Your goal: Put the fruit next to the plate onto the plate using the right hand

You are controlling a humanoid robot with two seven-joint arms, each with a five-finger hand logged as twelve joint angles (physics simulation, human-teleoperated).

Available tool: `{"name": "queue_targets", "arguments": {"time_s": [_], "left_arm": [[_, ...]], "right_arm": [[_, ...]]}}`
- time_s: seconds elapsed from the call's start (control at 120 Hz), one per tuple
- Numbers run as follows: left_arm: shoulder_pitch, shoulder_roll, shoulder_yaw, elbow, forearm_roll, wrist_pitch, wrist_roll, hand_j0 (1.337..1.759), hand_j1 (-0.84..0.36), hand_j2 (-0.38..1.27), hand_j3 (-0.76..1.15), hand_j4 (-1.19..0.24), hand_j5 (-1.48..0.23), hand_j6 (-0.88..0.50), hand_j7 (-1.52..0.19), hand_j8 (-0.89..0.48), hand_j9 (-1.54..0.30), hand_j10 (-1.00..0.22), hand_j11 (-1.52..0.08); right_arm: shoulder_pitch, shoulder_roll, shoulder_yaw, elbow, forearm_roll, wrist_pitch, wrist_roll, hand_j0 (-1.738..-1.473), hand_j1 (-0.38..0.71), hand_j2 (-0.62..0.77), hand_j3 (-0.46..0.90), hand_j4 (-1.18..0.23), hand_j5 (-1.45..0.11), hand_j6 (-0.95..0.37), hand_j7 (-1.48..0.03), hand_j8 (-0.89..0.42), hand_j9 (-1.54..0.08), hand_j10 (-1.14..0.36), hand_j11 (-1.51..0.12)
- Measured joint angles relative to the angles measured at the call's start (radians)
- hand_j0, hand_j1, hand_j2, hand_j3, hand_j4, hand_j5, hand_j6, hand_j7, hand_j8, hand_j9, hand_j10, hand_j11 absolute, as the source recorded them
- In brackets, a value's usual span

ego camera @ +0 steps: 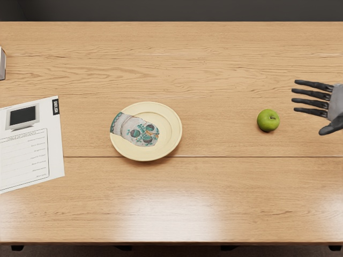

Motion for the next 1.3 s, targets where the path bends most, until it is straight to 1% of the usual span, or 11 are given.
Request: {"name": "queue_targets", "arguments": {"time_s": [0.133, 0.217, 0.333, 0.367, 0.433, 0.5, 0.625, 0.742, 1.067, 1.183, 1.3], "left_arm": [[0.000, 0.000, 0.000, 0.000, 0.000, 0.000, 0.000, 1.658, 0.35, 0.00, 0.00, 0.00, 0.00, 0.00, 0.00, 0.00, 0.00, 0.00, 0.00], [0.000, 0.000, 0.000, 0.000, 0.000, 0.000, 0.000, 1.658, 0.35, 0.00, 0.00, 0.00, 0.00, 0.00, 0.00, 0.00, 0.00, 0.00, 0.00], [0.000, 0.000, 0.000, 0.000, 0.000, 0.000, 0.000, 1.658, 0.35, 0.00, 0.00, 0.00, 0.00, 0.00, 0.00, 0.00, 0.00, 0.00, 0.00], [0.000, 0.000, 0.000, 0.000, 0.000, 0.000, 0.000, 1.658, 0.35, 0.00, 0.00, 0.00, 0.00, 0.00, 0.00, 0.00, 0.00, 0.00, 0.00], [0.000, 0.000, 0.000, 0.000, 0.000, 0.000, 0.000, 1.658, 0.35, 0.00, 0.00, 0.00, 0.00, 0.00, 0.00, 0.00, 0.00, 0.00, 0.00], [0.000, 0.000, 0.000, 0.000, 0.000, 0.000, 0.000, 1.658, 0.35, 0.00, 0.00, 0.00, 0.00, 0.00, 0.00, 0.00, 0.00, 0.00, 0.00], [0.000, 0.000, 0.000, 0.000, 0.000, 0.000, 0.000, 1.658, 0.35, 0.00, 0.00, 0.00, 0.00, 0.00, 0.00, 0.00, 0.00, 0.00, 0.00], [0.000, 0.000, 0.000, 0.000, 0.000, 0.000, 0.000, 1.658, 0.35, 0.00, 0.00, 0.00, 0.00, 0.00, 0.00, 0.00, 0.00, 0.00, 0.00], [0.000, 0.000, 0.000, 0.000, 0.000, 0.000, 0.000, 1.658, 0.35, 0.00, 0.00, 0.00, 0.00, 0.00, 0.00, 0.00, 0.00, 0.00, 0.00], [0.000, 0.000, 0.000, 0.000, 0.000, 0.000, 0.000, 1.658, 0.35, 0.00, 0.00, 0.00, 0.00, 0.00, 0.00, 0.00, 0.00, 0.00, 0.00], [0.000, 0.000, 0.000, 0.000, 0.000, 0.000, 0.000, 1.658, 0.35, 0.00, 0.00, 0.00, 0.00, 0.00, 0.00, 0.00, 0.00, 0.00, 0.00]], "right_arm": [[0.059, 0.023, 0.007, 0.004, -0.072, 0.000, -0.020, -1.658, -0.33, 0.00, 0.00, -0.02, -0.03, -0.02, -0.03, -0.02, -0.03, -0.02, -0.03], [0.148, 0.022, 0.009, 0.033, -0.274, 0.000, -0.028, -1.658, -0.33, 0.00, 0.00, -0.02, -0.03, -0.02, -0.03, -0.02, -0.03, -0.02, -0.03], [0.224, 0.038, 0.005, 0.137, -0.617, -0.054, -0.036, -1.658, -0.33, 0.00, 0.00, -0.02, -0.03, -0.02, -0.03, -0.02, -0.03, -0.02, -0.03], [0.234, 0.054, -0.001, 0.160, -0.704, -0.101, -0.068, -1.658, -0.33, 0.00, 0.00, -0.02, -0.03, -0.02, -0.03, -0.02, -0.03, -0.02, -0.03], [0.246, 0.103, -0.011, 0.188, -0.838, -0.214, -0.161, -1.658, -0.33, 0.00, 0.00, -0.02, -0.03, -0.03, -0.03, -0.02, -0.03, -0.02, -0.03], [0.249, 0.137, -0.049, 0.205, -0.911, -0.373, -0.215, -1.658, -0.33, 0.00, 0.00, -0.02, -0.03, -0.03, -0.03, -0.03, -0.03, -0.02, -0.03], [0.233, 0.230, -0.119, 0.232, -0.971, -0.669, -0.256, -1.658, -0.32, 0.00, 0.00, -0.03, -0.03, -0.03, -0.03, -0.03, -0.03, -0.03, -0.03], [0.206, 0.306, -0.145, 0.229, -0.990, -0.785, -0.266, -1.658, -0.29, -0.01, 0.00, -0.05, -0.06, -0.06, -0.06, -0.05, -0.06, -0.05, -0.06], [0.159, 0.440, -0.152, 0.153, -1.028, -0.839, -0.265, -1.658, -0.05, -0.05, 0.00, -0.25, -0.33, -0.26, -0.33, -0.26, -0.33, -0.25, -0.33], [0.157, 0.455, -0.154, 0.117, -1.030, -0.839, -0.265, -1.658, -0.01, -0.05, 0.00, -0.29, -0.37, -0.29, -0.37, -0.30, -0.37, -0.31, -0.37], [0.152, 0.456, -0.154, 0.105, -1.034, -0.836, -0.265, -1.658, 0.01, -0.05, 0.00, -0.32, -0.39, -0.32, -0.40, -0.32, -0.39, -0.27, -0.40]]}}
